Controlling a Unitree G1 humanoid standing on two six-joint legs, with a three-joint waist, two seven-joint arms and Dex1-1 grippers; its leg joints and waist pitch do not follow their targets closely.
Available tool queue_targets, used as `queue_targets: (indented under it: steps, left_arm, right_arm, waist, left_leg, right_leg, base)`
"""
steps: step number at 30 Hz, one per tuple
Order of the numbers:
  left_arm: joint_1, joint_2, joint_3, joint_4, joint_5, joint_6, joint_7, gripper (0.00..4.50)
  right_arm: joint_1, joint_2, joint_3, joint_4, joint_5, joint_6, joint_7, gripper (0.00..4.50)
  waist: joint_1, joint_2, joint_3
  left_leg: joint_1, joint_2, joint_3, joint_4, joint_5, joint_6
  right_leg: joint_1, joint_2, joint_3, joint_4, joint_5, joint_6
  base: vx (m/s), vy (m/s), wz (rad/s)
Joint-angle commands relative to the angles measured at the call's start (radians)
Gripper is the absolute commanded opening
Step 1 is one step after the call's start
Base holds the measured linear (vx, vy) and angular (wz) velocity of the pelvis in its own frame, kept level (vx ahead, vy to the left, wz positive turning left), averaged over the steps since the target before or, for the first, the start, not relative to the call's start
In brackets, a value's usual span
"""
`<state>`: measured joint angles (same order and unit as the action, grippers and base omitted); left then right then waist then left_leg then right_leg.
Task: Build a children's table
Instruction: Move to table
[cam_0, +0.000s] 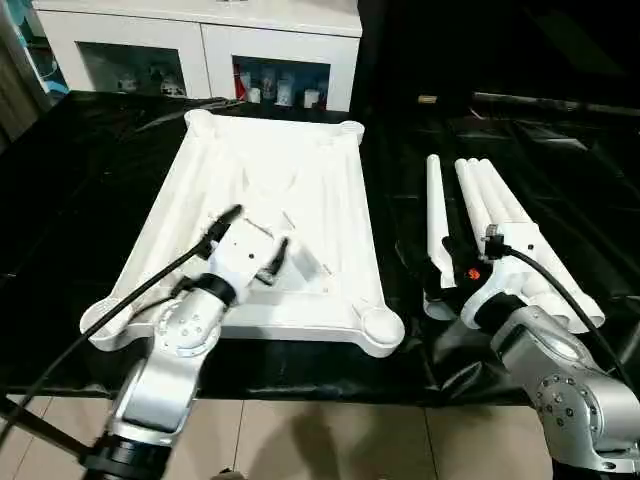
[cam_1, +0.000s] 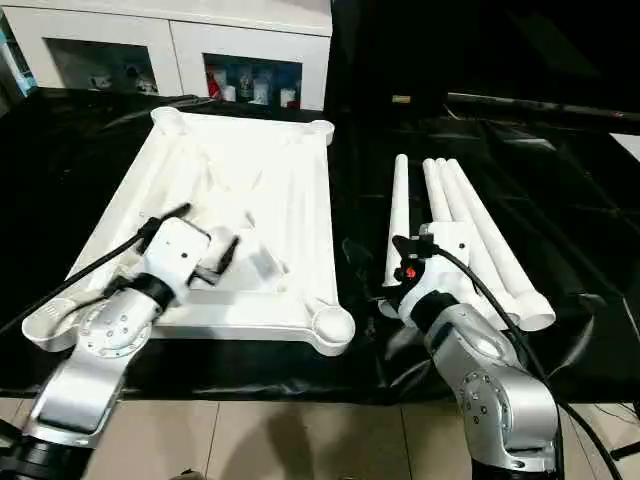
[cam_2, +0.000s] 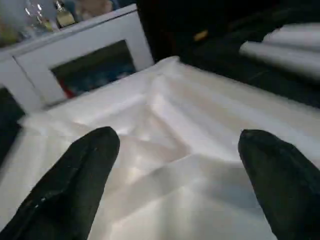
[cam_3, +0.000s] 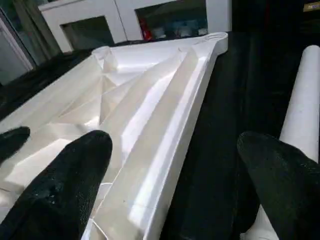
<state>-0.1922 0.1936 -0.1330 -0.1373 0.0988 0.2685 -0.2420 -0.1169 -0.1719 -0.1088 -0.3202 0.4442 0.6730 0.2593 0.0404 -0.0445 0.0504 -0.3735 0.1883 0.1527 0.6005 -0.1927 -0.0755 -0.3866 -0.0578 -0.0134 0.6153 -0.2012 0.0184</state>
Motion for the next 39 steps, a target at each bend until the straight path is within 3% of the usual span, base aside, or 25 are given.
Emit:
queue_targets:
  steps: [1, 4, 8, 12, 13, 15, 19, 20, 21, 22, 25, 27, 28, 30, 33, 34, 36, 39]
  left_arm:
    - [0.004, -0.034, 0.041, -0.036, -0.086, 0.044, -0.013, 4.39]
    - [-0.006, -0.073, 0.083, -0.034, -0.109, 0.067, 0.023, 4.39]
    - [-0.015, -0.112, 0.139, -0.01, -0.075, 0.07, 0.14, 4.39]
    - [-0.006, -0.129, 0.187, 0.0, -0.021, -0.02, 0.272, 4.39]
    - [0.004, -0.125, 0.202, 0.0, 0.015, -0.118, 0.326, 4.39]
    - [0.017, -0.116, 0.206, -0.003, 0.046, -0.19, 0.354, 4.39]
    - [0.035, -0.097, 0.196, 0.0, 0.04, -0.197, 0.317, 4.39]
    - [0.047, -0.082, 0.176, 0.006, 0.021, -0.195, 0.265, 4.39]
    - [0.047, -0.082, 0.176, 0.006, 0.021, -0.195, 0.265, 4.39]
    - [0.089, -0.047, 0.141, 0.008, -0.061, -0.196, 0.105, 4.39]
    - [0.121, -0.022, 0.124, 0.002, -0.106, -0.202, 0.018, 4.39]
    - [0.183, 0.015, 0.125, -0.044, -0.133, -0.198, -0.03, 4.39]
    - [0.183, 0.015, 0.125, -0.044, -0.133, -0.198, -0.03, 4.39]
    - [0.281, 0.035, 0.15, -0.124, -0.174, -0.166, -0.038, 4.39]
    - [0.334, 0.023, 0.165, -0.167, -0.183, -0.145, -0.017, 4.39]
    - [0.334, 0.023, 0.165, -0.167, -0.183, -0.145, -0.017, 4.39]
    - [0.336, 0.011, 0.172, -0.171, -0.177, -0.146, -0.001, 4.39]
    - [0.248, -0.018, 0.154, -0.101, -0.104, -0.101, 0.06, 4.39]
  right_arm:
    - [-0.013, -0.013, -0.001, -0.02, -0.024, -0.011, -0.014, 4.5]
    - [-0.013, -0.01, -0.001, -0.02, -0.039, -0.027, -0.029, 4.5]
    - [-0.012, 0.007, -0.012, -0.019, -0.064, -0.064, -0.068, 4.5]
    - [-0.012, 0.025, -0.008, -0.014, -0.105, -0.12, -0.106, 4.5]
    - [-0.009, 0.028, 0.004, -0.012, -0.136, -0.157, -0.118, 4.5]
    - [-0.004, 0.03, 0.013, -0.011, -0.16, -0.185, -0.127, 4.5]
    - [0.01, 0.025, 0.018, -0.013, -0.176, -0.204, -0.134, 4.5]
    - [0.018, 0.022, 0.015, -0.012, -0.18, -0.207, -0.138, 4.5]
    - [0.018, 0.022, 0.015, -0.012, -0.18, -0.207, -0.138, 4.5]
    - [0.037, -0.001, 0.012, -0.002, -0.185, -0.22, -0.118, 4.5]
    - [0.05, -0.019, 0.015, 0.004, -0.193, -0.236, -0.099, 4.5]
    - [0.073, -0.035, 0.004, -0.009, -0.198, -0.247, -0.083, 4.5]
    - [0.073, -0.035, 0.004, -0.009, -0.198, -0.247, -0.083, 4.5]
    - [0.132, -0.048, -0.003, -0.047, -0.199, -0.26, -0.061, 4.5]
    - [0.19, -0.046, 0.0, -0.075, -0.2, -0.269, -0.059, 4.5]
    - [0.19, -0.046, 0.0, -0.075, -0.2, -0.269, -0.059, 4.5]
    - [0.205, -0.044, 0.004, -0.079, -0.204, -0.274, -0.065, 4.5]
    - [0.149, -0.03, 0.039, -0.03, -0.244, -0.276, -0.106, 4.5]
  waist:
    - [0.003, 0.005, -0.055]
    - [0.002, 0.002, -0.054]
    - [-0.004, 0.0, -0.054]
    - [-0.004, 0.005, -0.055]
    - [-0.003, 0.009, -0.057]
    - [-0.004, 0.005, -0.058]
    - [-0.003, 0.008, -0.058]
    - [0.0, 0.015, -0.056]
    - [0.0, 0.014, -0.056]
    - [0.006, 0.023, -0.055]
    - [0.005, 0.02, -0.056]
    - [0.006, 0.036, -0.054]
    - [0.002, 0.027, -0.051]
    - [0.003, 0.029, -0.05]
    - [-0.002, 0.025, -0.048]
    - [-0.002, 0.029, -0.041]
    - [-0.002, 0.027, -0.042]
    - [-0.004, 0.027, -0.042]
  left_leg:
    - [0.007, 0.026, 0.002, -0.076, -0.161, -0.022]
    - [0.006, 0.024, 0.003, -0.075, -0.17, -0.015]
    - [0.005, 0.025, 0.002, -0.075, -0.186, -0.015]
    - [0.005, 0.025, -0.002, -0.075, -0.179, -0.012]
    - [0.005, 0.026, -0.002, -0.074, -0.171, -0.014]
    - [0.002, 0.026, -0.003, -0.074, -0.162, -0.008]
    - [0.006, 0.025, -0.001, -0.074, -0.158, -0.009]
    - [0.012, 0.026, 0.0, -0.074, -0.171, -0.013]
    - [0.011, 0.027, 0.0, -0.076, -0.178, -0.016]
    - [0.013, 0.026, -0.002, -0.078, -0.192, -0.025]
    - [0.011, 0.026, -0.001, -0.081, -0.229, -0.039]
    - [0.011, 0.027, -0.002, -0.082, -0.236, -0.04]
    - [0.007, 0.028, -0.001, -0.083, -0.247, -0.036]
    - [0.008, 0.029, -0.001, -0.084, -0.265, -0.032]
    - [0.009, 0.029, 0.0, -0.086, -0.303, -0.018]
    - [0.008, 0.03, -0.001, -0.09, -0.321, -0.019]
    - [0.012, 0.03, -0.002, -0.089, -0.346, -0.023]
    - [0.017, 0.024, -0.004, -0.087, -0.37, -0.036]
  right_leg:
    - [0.03, -0.053, 0.029, -0.068, -0.116, -0.158]
    - [0.031, -0.052, 0.029, -0.073, -0.139, -0.148]
    - [0.031, -0.05, 0.028, -0.076, -0.174, -0.127]
    - [0.032, -0.05, 0.028, -0.077, -0.165, -0.11]
    - [0.032, -0.05, 0.027, -0.077, -0.144, -0.11]
    - [0.036, -0.049, 0.026, -0.076, -0.114, -0.109]
    - [0.032, -0.047, 0.027, -0.069, -0.087, -0.113]
    - [0.026, -0.046, 0.028, -0.072, -0.09, -0.115]
    - [0.027, -0.046, 0.028, -0.071, -0.095, -0.116]
    - [0.026, -0.049, 0.028, -0.072, -0.112, -0.115]
    - [0.026, -0.046, 0.029, -0.07, -0.12, -0.112]
    - [0.025, -0.047, 0.03, -0.069, -0.106, -0.121]
    - [0.028, -0.047, 0.03, -0.073, -0.117, -0.121]
    - [0.028, -0.049, 0.03, -0.075, -0.136, -0.123]
    - [0.023, -0.048, 0.031, -0.085, -0.239, -0.109]
    - [0.019, -0.048, 0.031, -0.091, -0.279, -0.101]
    - [0.015, -0.046, 0.031, -0.093, -0.312, -0.093]
    - [0.007, -0.045, 0.031, -0.099, -0.372, -0.064]
  base:
    - [0.0, 0.0, 0.0]
    - [0.0, 0.0, 0.0]
    - [0.0, 0.0, 0.0]
    - [0.0, 0.0, 0.0]
    - [0.0, 0.0, 0.0]
    - [0.0, 0.0, 0.0]
    - [0.0, 0.0, 0.0]
    - [0.0, 0.0, 0.0]
    - [0.0, 0.0, 0.0]
    - [0.0, 0.0, 0.0]
    - [0.0, 0.0, 0.0]
    - [0.0, 0.0, 0.0]
    - [0.0, 0.0, 0.0]
    - [0.0, 0.0, 0.0]
    - [0.0, 0.0, 0.0]
    - [0.0, 0.0, 0.0]
    - [0.0, 0.0, 0.0]
    - [0.0, 0.0, 0.0]
